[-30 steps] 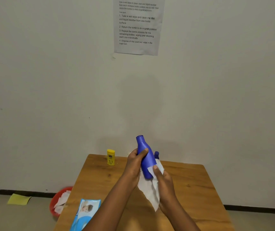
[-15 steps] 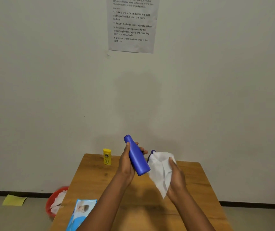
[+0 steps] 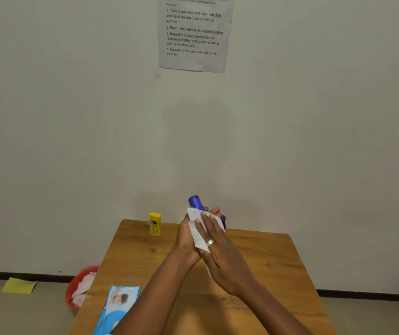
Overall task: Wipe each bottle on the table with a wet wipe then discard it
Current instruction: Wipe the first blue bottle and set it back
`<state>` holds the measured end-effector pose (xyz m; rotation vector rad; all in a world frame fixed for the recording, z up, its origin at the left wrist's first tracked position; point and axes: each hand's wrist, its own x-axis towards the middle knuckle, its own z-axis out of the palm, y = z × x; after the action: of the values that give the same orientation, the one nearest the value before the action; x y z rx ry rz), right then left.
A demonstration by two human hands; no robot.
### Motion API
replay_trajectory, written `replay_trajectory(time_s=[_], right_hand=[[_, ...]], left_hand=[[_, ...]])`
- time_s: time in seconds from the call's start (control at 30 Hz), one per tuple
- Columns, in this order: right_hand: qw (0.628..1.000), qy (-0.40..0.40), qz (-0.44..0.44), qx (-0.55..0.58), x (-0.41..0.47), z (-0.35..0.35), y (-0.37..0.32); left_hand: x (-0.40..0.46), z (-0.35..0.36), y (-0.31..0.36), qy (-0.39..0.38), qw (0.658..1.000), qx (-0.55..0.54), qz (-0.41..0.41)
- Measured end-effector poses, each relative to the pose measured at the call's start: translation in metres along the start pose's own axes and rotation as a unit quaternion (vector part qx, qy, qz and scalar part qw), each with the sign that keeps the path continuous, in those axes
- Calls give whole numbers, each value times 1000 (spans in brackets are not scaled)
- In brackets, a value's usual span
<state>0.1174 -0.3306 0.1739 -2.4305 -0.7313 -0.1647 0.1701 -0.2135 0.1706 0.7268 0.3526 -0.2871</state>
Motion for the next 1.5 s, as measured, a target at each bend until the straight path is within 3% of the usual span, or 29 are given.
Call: replay_trajectory(time_s=[0.1, 0.17, 0.4, 0.47, 0.63, 0.7, 0.8, 0.83, 0.9, 1.0, 1.07, 1.13, 1.17, 1.23, 1.3, 1.43, 1.5], right_hand=[[994, 30, 61, 81, 16, -5, 6], [996, 38, 68, 43, 27, -8, 2], [996, -34, -48, -74, 0, -4, 5], [998, -36, -31, -33, -7, -6, 13], [989, 49, 85, 113, 8, -6, 9], [991, 76, 69, 91, 12, -2, 6], [997, 67, -34, 14, 2, 4, 8], [996, 70, -50, 25, -4, 7, 11], [980, 99, 27, 169, -9, 9, 14], [873, 163, 235, 396, 2, 11, 14], [735, 192, 332, 560, 13, 14, 20], [589, 200, 366, 693, 18, 13, 24], [548, 191, 369, 726, 18, 11, 25], [516, 172, 373, 752, 15, 9, 25], [535, 169, 382, 734, 9, 4, 26], [654, 152, 451, 588, 4, -2, 42], [662, 168, 451, 575, 5, -3, 40]], left_hand=[[-5, 10, -11, -57, 998, 11, 8], [-4, 11, -17, -48, 999, 21, 7], [-1, -1, 5, -50, 999, -17, -12], [-3, 0, 7, -66, 997, -30, -17], [-3, 13, -16, -73, 997, 17, 9], [-12, 21, -18, -79, 996, 39, 21], [-5, 24, -6, -33, 998, 36, 32], [-4, 25, -3, -40, 997, 28, 51], [0, 25, -1, -53, 992, 12, 118], [-6, 32, -6, -25, 971, 92, 218], [-8, 37, -14, -38, 934, 232, 270], [-13, 42, -20, -80, 891, 334, 297], [-13, 41, -23, -102, 875, 368, 298], [-14, 38, -25, -131, 855, 403, 299], [-14, 32, -24, -142, 847, 413, 303], [-16, 31, -25, -142, 852, 403, 304], [-17, 35, -30, -144, 851, 405, 301]])
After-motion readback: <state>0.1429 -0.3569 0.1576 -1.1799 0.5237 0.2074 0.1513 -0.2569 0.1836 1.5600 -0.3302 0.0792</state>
